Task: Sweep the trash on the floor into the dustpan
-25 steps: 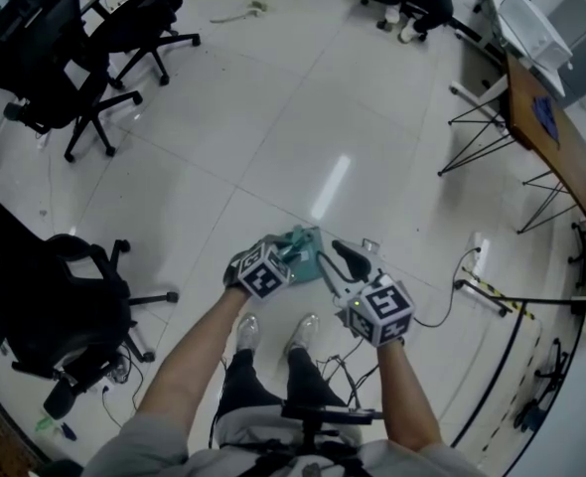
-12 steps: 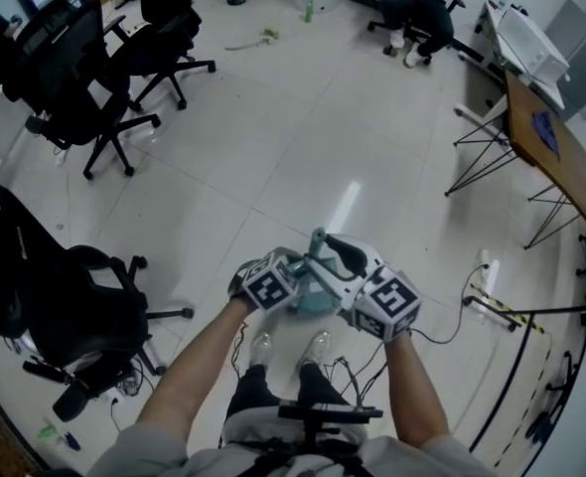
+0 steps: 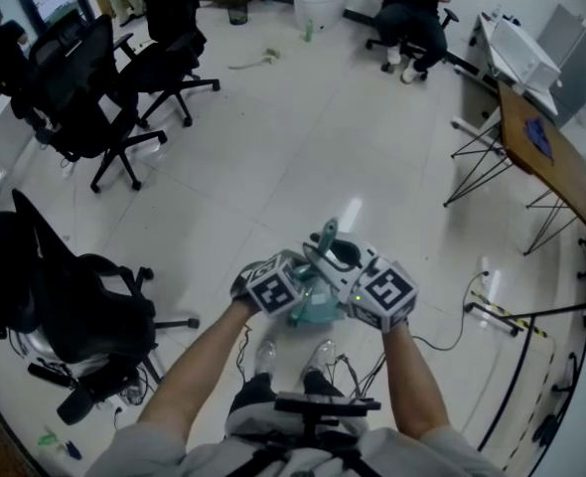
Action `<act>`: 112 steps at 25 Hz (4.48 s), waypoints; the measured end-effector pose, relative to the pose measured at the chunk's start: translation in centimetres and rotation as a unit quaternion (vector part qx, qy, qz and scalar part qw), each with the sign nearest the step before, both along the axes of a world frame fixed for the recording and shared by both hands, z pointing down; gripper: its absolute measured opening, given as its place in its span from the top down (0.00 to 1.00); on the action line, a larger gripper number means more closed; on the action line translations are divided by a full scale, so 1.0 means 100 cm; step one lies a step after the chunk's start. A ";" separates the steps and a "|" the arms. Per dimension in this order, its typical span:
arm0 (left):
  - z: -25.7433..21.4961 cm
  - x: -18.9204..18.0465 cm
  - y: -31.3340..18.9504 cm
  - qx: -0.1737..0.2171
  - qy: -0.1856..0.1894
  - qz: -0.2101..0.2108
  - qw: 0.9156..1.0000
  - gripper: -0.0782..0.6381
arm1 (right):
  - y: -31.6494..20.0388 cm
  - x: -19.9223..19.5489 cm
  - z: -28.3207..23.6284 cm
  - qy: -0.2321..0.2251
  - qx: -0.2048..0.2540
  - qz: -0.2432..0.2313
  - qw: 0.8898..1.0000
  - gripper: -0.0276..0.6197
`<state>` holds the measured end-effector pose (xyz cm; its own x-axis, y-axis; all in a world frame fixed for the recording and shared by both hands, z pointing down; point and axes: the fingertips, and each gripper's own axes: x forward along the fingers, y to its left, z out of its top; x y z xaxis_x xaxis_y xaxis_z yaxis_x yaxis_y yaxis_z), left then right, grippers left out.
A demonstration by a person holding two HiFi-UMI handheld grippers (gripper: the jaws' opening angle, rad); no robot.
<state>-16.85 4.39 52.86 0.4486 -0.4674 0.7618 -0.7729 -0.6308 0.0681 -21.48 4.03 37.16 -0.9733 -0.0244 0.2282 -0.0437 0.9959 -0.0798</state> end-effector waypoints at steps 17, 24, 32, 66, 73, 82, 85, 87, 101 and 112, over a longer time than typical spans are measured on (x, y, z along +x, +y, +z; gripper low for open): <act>-0.010 -0.035 0.001 0.016 0.046 -0.089 0.995 0.75 | -0.058 0.090 -0.018 -0.011 -0.013 0.139 0.990 0.84; -0.018 -0.048 0.003 0.028 0.041 -0.134 0.990 0.75 | -0.065 0.141 -0.022 -0.009 0.006 0.245 0.969 0.84; -0.048 -0.046 -0.010 0.064 0.036 -0.130 0.989 0.75 | -0.063 0.190 -0.037 -0.014 0.029 0.324 0.945 0.84; -0.036 0.008 -0.063 0.057 -0.008 0.000 0.998 0.75 | -0.071 0.291 -0.034 0.018 0.064 0.456 0.887 0.84; 0.008 0.055 -0.093 0.027 -0.043 0.052 0.997 0.75 | -0.092 0.360 0.020 0.034 0.052 0.478 0.876 0.84; 0.063 0.133 -0.152 -0.001 -0.090 0.100 0.991 0.75 | -0.152 0.446 0.139 0.113 0.044 0.427 0.896 0.84; 0.079 0.152 -0.167 -0.009 -0.094 0.128 0.987 0.75 | -0.166 0.455 0.181 0.136 0.035 0.417 0.898 0.84; 0.090 0.161 -0.177 -0.012 -0.093 0.137 0.986 0.75 | -0.178 0.456 0.208 0.147 0.037 0.414 0.898 0.84; 0.108 0.185 -0.205 -0.021 -0.089 0.141 0.986 0.75 | -0.222 0.411 0.266 -0.015 -0.064 0.443 0.894 0.84; 0.111 0.175 -0.203 -0.023 -0.080 0.137 0.987 0.74 | -0.240 0.347 0.237 -0.108 -0.111 0.399 0.904 0.84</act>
